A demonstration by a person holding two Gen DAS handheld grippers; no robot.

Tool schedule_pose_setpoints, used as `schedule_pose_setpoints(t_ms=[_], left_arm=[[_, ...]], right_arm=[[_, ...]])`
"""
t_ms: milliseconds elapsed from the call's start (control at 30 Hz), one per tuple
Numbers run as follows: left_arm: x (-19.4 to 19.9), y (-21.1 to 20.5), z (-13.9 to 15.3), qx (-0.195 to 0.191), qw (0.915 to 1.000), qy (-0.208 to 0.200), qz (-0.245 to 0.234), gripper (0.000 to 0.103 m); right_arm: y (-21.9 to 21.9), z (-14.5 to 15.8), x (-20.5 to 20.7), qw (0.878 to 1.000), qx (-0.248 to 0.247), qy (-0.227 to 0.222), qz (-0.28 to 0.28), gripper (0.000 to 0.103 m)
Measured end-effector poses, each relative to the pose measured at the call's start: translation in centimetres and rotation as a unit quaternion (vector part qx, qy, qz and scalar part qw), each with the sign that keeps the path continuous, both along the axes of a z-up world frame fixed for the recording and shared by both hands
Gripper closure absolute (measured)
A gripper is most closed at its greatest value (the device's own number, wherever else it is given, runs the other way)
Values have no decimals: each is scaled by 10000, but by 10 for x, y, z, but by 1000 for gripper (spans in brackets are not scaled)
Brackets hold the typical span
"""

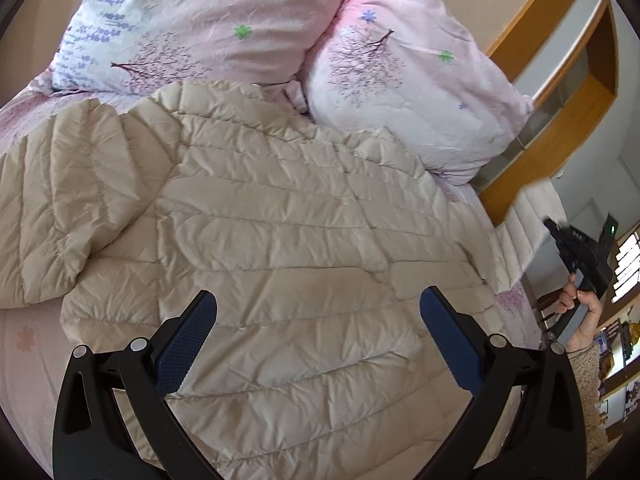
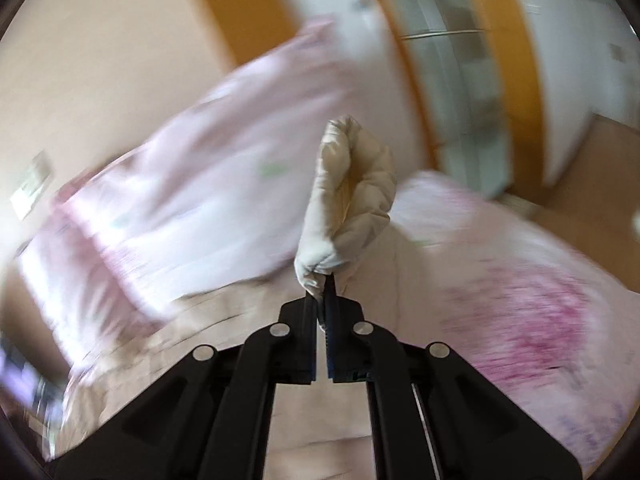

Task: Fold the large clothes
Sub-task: 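Grasp the jacket sleeve cuff with the right gripper and lift it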

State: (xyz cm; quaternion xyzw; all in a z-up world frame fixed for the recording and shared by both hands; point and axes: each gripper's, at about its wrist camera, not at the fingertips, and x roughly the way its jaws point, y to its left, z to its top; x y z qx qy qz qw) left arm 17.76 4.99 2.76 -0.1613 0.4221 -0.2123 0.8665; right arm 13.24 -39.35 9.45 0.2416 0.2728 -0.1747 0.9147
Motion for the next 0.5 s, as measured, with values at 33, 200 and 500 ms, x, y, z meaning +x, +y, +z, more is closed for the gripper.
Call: schedule_pose_setpoints(t_ms=[33, 200, 500], left_arm=[[0, 0, 0, -50, 10000, -22, -31, 1], [3, 4, -1, -745, 9971, 117, -7, 1], [30, -8, -18, -1726, 9814, 832, -111, 3]], right_arm=[[16, 0, 10, 9997, 26, -2, 250, 99], [100, -16, 42, 9874, 267, 157, 1552, 99], [209, -79, 63, 9425, 587, 1164, 3077, 80]])
